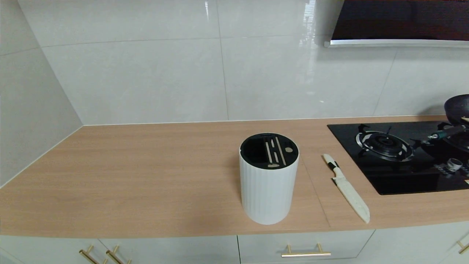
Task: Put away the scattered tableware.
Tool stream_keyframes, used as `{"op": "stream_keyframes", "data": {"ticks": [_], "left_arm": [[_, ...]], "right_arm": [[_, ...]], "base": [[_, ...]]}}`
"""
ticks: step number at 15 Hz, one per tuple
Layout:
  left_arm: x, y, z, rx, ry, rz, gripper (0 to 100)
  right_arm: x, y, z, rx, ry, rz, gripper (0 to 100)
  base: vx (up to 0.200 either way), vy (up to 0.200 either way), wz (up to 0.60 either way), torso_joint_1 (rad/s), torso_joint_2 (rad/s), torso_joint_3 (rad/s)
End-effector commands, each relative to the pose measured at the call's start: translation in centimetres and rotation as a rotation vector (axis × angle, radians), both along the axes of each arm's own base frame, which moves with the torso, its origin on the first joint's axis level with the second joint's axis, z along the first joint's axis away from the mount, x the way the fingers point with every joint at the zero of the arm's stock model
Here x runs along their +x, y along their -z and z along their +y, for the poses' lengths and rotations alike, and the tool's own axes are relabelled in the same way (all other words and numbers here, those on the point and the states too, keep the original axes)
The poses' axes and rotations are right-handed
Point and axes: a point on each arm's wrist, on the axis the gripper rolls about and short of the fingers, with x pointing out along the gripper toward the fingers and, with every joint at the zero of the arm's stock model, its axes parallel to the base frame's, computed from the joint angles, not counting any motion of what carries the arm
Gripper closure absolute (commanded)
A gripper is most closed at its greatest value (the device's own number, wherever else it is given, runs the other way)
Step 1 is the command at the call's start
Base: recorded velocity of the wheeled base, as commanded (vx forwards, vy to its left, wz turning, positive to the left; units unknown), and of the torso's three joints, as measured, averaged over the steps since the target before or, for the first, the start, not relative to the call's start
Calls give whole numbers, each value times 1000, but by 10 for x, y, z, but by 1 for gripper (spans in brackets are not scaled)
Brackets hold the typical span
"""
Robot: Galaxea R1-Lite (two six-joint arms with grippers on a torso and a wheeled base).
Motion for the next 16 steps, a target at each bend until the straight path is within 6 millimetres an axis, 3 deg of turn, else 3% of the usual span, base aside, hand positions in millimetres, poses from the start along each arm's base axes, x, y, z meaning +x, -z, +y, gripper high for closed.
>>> {"op": "stream_keyframes", "data": {"ticks": [1, 9, 16], "left_arm": [[0, 0, 0, -1, -2, 1, 0], [0, 0, 0, -1, -2, 1, 0], [0, 0, 0, -1, -2, 1, 0]], "right_arm": [[0, 0, 0, 1, 0, 1, 0], [0, 0, 0, 1, 0, 1, 0], [0, 0, 0, -2, 2, 1, 0]], "base": [[0, 0, 0, 276, -608, -320], [0, 0, 0, 211, -434, -226], [0, 0, 0, 5, -14, -7]]}}
